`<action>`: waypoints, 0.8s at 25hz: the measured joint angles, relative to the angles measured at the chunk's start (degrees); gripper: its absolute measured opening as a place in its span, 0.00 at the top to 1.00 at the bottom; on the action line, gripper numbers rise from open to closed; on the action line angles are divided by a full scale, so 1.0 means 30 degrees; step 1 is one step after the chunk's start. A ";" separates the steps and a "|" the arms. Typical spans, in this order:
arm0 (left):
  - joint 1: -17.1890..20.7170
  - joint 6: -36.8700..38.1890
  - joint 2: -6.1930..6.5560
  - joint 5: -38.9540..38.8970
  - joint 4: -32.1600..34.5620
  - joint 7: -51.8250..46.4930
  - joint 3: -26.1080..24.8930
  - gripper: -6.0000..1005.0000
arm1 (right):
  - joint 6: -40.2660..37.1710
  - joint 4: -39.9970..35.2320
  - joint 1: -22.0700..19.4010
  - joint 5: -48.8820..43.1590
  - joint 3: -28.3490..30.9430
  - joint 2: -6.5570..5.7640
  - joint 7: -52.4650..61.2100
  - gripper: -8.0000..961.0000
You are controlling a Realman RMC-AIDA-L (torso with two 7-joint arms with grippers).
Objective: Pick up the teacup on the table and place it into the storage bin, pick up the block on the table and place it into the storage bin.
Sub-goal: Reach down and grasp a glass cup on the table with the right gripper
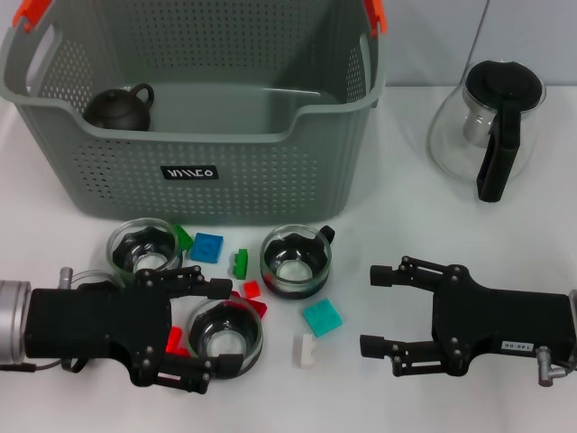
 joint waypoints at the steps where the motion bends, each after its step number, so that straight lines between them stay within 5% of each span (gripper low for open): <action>1: 0.0000 0.0000 0.0000 0.0000 -0.0003 0.0001 0.0000 0.09 | 0.0009 -0.0002 0.0006 -0.0001 0.0001 0.0001 0.0016 0.02; 13: 0.0141 -0.0064 0.0000 -0.0139 -0.0010 0.0000 -0.0200 0.09 | 0.0419 -0.0006 0.0110 -0.0001 0.0001 0.0032 0.0215 0.02; 20: 0.0707 0.0173 0.0047 0.0161 -0.0008 -0.0246 -0.1891 0.09 | 0.0635 -0.1569 0.0628 -0.1419 -0.0387 0.0009 0.4331 0.02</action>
